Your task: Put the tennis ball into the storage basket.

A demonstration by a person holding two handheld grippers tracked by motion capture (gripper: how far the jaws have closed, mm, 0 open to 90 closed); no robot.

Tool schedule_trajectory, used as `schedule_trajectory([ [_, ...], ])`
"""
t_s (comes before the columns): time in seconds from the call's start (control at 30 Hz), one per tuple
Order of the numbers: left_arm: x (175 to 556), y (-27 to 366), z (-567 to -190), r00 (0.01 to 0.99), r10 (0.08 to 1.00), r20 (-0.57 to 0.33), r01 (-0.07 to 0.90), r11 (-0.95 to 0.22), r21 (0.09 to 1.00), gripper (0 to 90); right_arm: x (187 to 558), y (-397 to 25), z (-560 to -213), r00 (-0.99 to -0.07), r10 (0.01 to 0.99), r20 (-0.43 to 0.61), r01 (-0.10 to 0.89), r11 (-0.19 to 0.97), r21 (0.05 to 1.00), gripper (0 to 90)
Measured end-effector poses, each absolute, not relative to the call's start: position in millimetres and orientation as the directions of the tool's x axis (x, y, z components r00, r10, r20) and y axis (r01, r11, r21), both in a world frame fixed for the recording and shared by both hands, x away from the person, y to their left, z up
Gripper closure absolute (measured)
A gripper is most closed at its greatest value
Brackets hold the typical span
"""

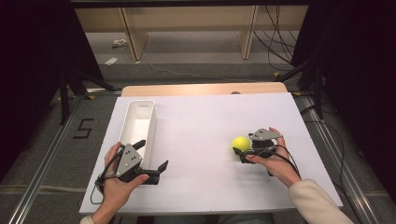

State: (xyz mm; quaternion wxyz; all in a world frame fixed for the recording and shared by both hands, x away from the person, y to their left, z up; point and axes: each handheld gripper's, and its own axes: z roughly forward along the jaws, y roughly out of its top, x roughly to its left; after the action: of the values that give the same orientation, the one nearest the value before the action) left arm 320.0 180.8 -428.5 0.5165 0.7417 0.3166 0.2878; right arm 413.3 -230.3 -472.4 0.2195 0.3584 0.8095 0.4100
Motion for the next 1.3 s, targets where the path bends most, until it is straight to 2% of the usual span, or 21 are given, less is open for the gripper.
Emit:
schedule_trajectory([
  [0.6,320,181,-429,0.638,0.763,0.101,0.173,-0.269,0.947,0.0,422,-223,-484,-0.655,0.752,-0.066,0.427,0.441,0.789,16.3],
  [1.03,321,180,-430,0.640,0.761,0.101,0.174,-0.272,0.947,0.0,422,-223,-483,-0.652,0.756,-0.058,0.436,0.437,0.787,25.2],
  [1.3,321,181,-429,0.641,0.761,0.101,0.173,-0.271,0.947,0.0,422,-224,-481,-0.656,0.752,-0.063,0.433,0.443,0.785,26.0],
])
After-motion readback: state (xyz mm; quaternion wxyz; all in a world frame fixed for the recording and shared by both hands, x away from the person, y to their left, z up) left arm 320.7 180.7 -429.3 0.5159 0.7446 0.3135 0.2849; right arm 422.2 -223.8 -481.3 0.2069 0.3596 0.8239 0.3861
